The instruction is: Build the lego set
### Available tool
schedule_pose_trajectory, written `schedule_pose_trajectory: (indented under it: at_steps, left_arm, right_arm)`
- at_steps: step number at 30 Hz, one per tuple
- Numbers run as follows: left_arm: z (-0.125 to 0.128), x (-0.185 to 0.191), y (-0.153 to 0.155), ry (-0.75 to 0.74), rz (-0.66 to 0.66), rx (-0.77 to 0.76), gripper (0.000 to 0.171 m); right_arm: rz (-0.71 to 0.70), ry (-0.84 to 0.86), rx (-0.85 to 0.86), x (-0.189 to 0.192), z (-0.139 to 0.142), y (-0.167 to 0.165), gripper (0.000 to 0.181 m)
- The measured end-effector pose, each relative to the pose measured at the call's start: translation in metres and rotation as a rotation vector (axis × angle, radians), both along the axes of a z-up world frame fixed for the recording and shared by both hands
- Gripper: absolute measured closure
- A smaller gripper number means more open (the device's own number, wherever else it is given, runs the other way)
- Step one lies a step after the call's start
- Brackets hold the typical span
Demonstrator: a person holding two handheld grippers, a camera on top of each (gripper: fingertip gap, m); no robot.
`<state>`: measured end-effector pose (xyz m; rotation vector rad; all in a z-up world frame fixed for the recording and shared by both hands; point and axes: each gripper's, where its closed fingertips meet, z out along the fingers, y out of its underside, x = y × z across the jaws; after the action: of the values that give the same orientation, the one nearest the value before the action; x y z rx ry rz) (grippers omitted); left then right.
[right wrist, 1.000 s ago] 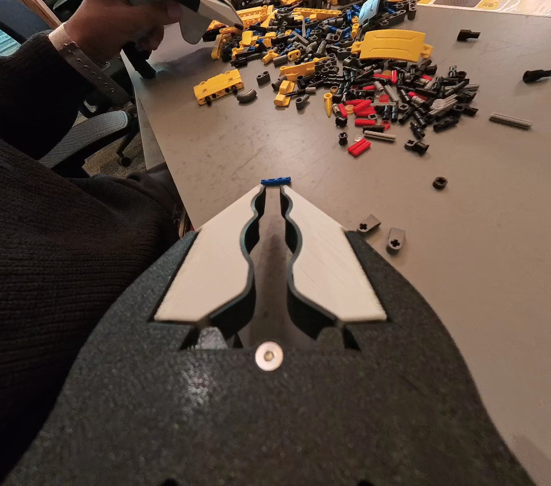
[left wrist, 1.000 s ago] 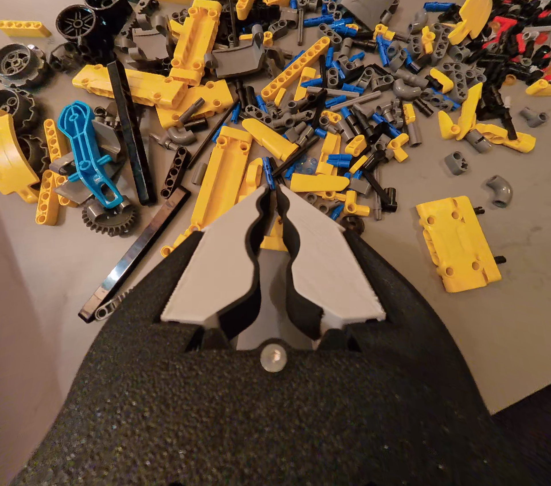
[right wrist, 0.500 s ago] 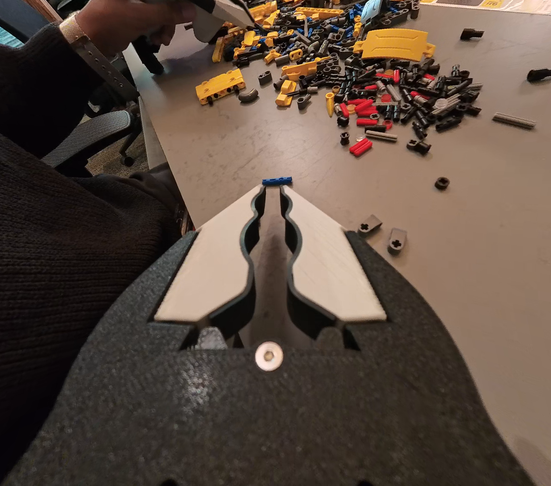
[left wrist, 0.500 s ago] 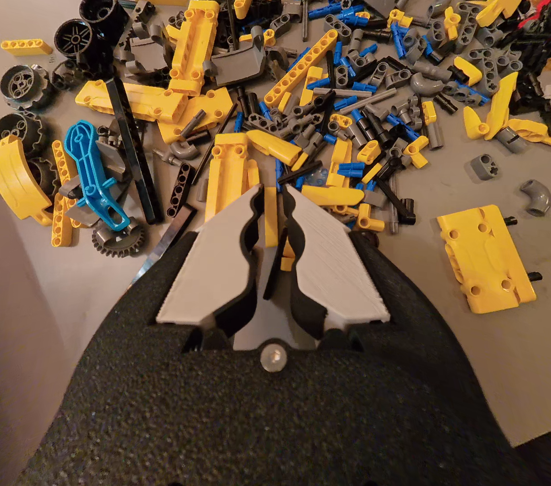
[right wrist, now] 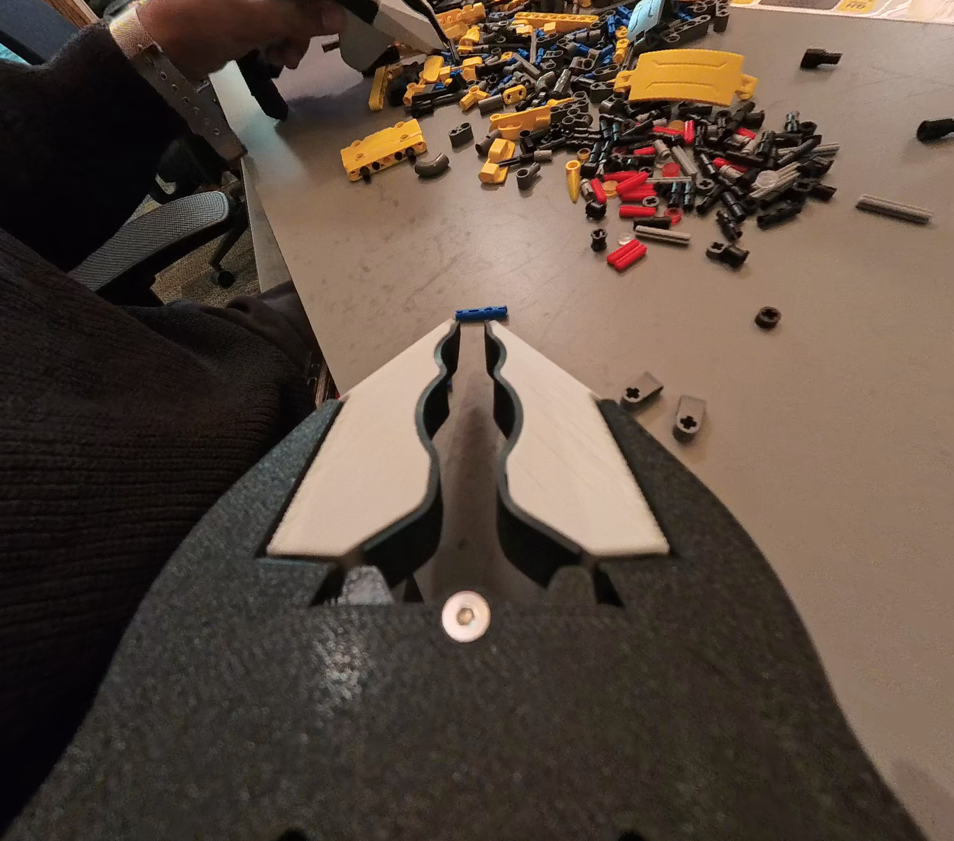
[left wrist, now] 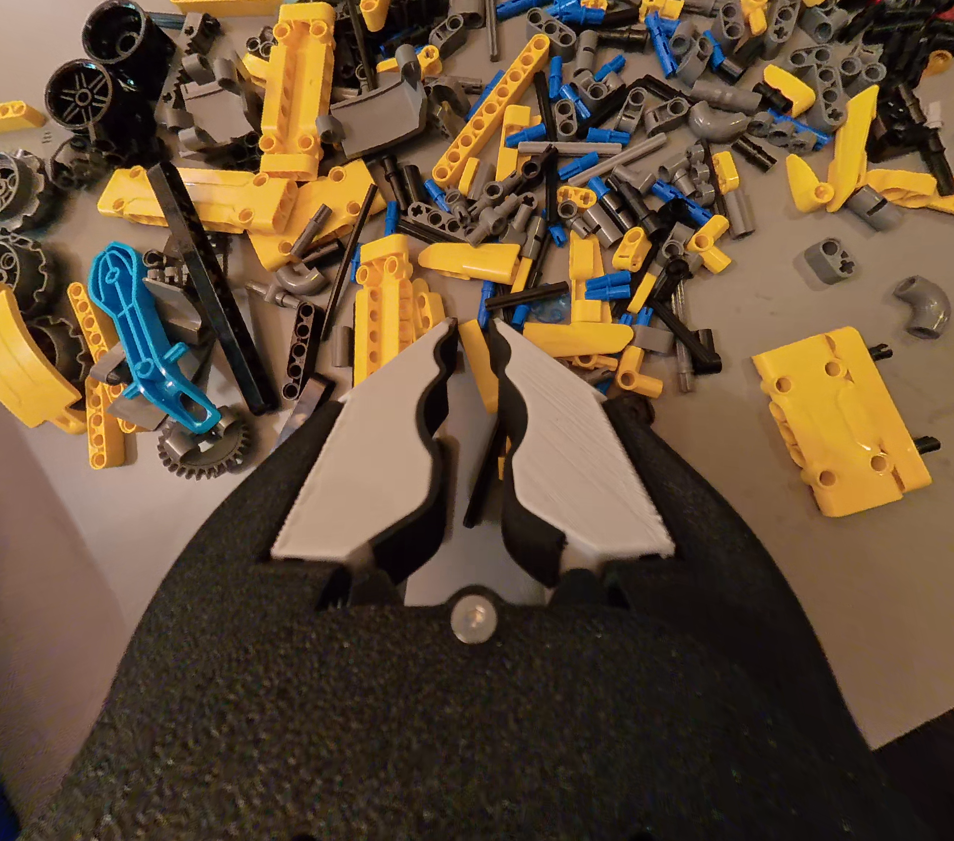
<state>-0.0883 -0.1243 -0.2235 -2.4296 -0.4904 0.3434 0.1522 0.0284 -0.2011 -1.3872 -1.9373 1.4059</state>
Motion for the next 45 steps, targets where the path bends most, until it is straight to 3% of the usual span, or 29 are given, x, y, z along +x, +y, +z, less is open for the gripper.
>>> schedule_pose_trajectory:
  at_steps: [5,13,21,32,45]
  left_arm:
    - [0.002,0.001,0.003,0.03,-0.022,0.016,0.161]
    - [0.028,0.002,0.002,0.131,-0.04,0.084,0.161]
    - [0.007,0.012,-0.023,0.099,-0.068,-0.083,0.161]
    - [0.017,0.015,-0.018,0.079,-0.094,-0.044,0.158]
    - [0.001,0.004,-0.016,0.049,-0.052,-0.067,0.17]
  right_arm:
    - [0.0,0.0,0.0,0.0,0.0,0.0,0.172]
    - [-0.001,0.001,0.001,0.0,0.0,0.0,0.172]
    - [-0.002,0.005,0.005,0.0,0.0,0.0,0.172]
    - [-0.001,0.008,0.007,0.0,0.001,0.0,0.172]
    - [0.001,0.009,0.006,0.0,0.001,0.0,0.172]
